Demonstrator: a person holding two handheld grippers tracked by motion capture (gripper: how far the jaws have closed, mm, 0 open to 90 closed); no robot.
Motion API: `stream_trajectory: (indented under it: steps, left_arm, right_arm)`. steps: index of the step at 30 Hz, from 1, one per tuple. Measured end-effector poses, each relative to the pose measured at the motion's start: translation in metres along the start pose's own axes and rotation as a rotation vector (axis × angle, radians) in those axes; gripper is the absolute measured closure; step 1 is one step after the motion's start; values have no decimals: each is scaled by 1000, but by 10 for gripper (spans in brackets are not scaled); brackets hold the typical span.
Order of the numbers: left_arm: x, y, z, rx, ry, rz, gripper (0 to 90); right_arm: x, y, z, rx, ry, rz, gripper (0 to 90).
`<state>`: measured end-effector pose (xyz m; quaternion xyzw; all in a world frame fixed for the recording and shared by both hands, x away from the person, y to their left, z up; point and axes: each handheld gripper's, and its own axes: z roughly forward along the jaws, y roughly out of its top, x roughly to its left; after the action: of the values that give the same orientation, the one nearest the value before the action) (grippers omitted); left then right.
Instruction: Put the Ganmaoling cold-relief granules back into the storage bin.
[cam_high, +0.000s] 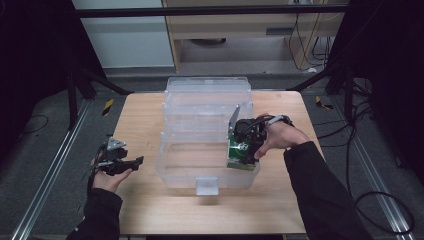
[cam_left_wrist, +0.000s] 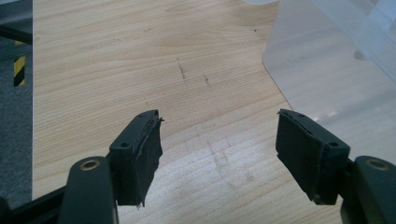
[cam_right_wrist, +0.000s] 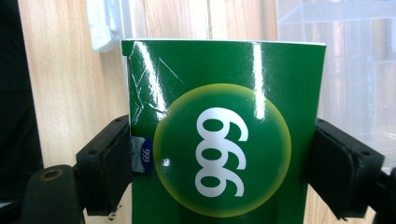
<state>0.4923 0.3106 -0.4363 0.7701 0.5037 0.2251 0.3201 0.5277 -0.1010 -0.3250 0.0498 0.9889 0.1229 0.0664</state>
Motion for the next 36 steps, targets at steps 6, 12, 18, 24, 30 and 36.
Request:
stream_trajectory:
  steps: [6,12,18,24,30,36]
  left_arm:
    - [0,0,0,3,0,2,305]
    - [0,0,0,6,-1,3,305]
    - [0,0,0,7,0,5,305]
    - [0,0,0,7,0,4,305]
    - [0,-1,1,12,-1,3,305]
    - [0,-1,3,13,0,4,305]
  right_arm:
    - [2,-1,5,28,11,-39,171]
    - [4,1,11,57,18,-64,170]
    - [4,1,14,46,27,-59,169]
    - [5,4,19,35,33,-74,169]
    - [6,5,20,30,28,-98,171]
    - [6,5,18,2,20,-94,171]
